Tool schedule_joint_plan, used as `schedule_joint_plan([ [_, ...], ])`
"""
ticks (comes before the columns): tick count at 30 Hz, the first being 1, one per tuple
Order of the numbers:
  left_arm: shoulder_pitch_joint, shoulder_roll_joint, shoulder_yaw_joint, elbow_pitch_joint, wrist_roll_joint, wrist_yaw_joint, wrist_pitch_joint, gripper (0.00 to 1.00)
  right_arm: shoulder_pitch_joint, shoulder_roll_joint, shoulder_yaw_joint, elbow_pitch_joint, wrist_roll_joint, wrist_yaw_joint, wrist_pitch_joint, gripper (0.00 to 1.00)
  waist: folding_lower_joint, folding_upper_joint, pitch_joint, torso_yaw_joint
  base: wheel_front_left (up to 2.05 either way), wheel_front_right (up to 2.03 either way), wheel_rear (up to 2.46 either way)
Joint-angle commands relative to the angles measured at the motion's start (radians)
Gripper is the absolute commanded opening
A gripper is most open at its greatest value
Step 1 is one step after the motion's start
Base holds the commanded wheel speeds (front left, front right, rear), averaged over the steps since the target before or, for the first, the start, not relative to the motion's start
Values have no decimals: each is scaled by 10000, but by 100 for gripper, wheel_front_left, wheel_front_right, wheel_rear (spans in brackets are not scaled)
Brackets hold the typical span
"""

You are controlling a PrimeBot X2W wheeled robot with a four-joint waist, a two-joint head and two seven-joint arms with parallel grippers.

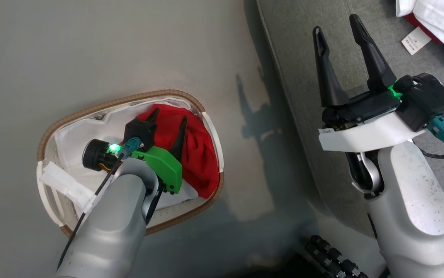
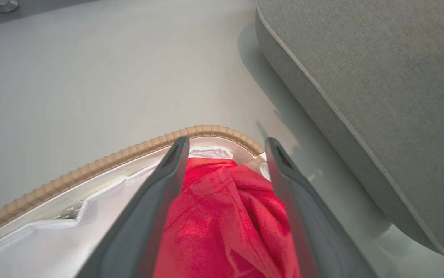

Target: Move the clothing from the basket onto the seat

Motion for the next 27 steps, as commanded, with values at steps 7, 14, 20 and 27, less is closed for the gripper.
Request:
schedule_joint_plan([
  [7,-796,86,-782,1334,-588,-43,-9,100,-294,-8,198,-223,189,-14,-5,100,-1,0,1106,-737,0,0,0],
  [14,-1404,76,-1365,2859,-829,-40,291,100,-308,-10,204,-340,220,-14,-5,100,-1,0,1451,-872,0,0,0],
  [20,-1765,83,-1630,3647,-624,176,624,100,-328,-10,137,-522,165,-14,-3,100,-1,0,1710,-921,0,0,0],
  [27,-1889,328,-1781,3938,-571,462,1116,100,-442,-11,225,-695,107,-14,-4,100,-1,0,1859,-958,0,0,0],
])
